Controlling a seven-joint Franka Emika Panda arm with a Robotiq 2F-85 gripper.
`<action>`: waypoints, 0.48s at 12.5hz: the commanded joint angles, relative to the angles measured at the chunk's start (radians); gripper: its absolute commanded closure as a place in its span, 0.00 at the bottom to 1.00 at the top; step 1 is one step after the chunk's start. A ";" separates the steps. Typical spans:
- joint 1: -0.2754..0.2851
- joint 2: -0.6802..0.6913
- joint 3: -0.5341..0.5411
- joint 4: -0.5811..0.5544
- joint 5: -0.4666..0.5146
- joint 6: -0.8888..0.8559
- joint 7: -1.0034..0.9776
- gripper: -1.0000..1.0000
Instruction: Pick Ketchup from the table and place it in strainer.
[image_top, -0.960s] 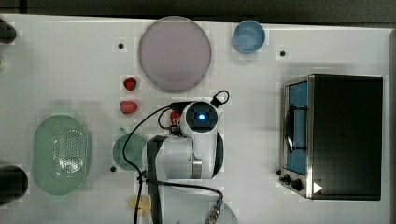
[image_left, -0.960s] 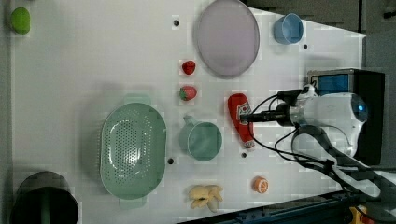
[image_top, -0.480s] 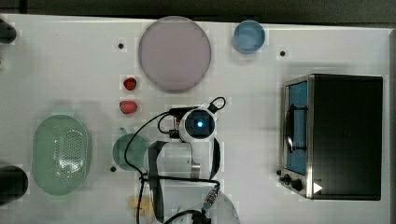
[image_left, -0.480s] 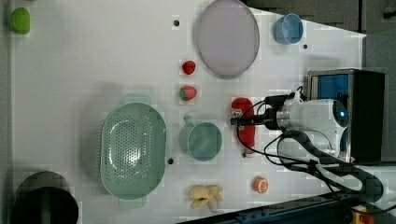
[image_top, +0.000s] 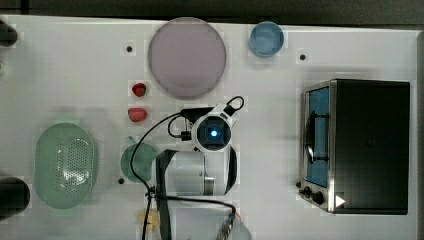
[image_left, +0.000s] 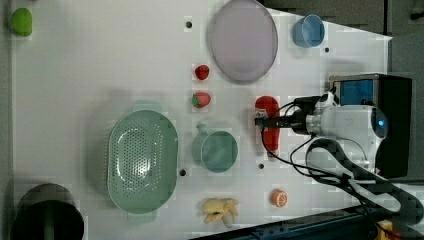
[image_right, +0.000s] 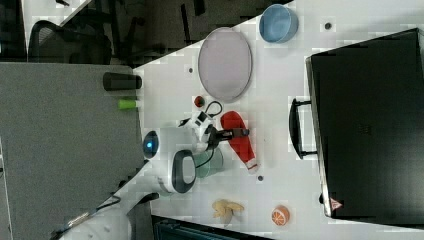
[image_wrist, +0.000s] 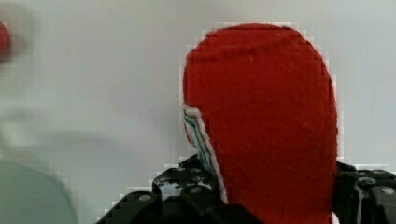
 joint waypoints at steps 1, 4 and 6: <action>0.009 -0.190 0.024 0.047 -0.002 -0.125 0.099 0.37; 0.024 -0.323 0.083 0.104 -0.002 -0.317 0.187 0.37; 0.038 -0.375 0.141 0.152 -0.002 -0.451 0.273 0.37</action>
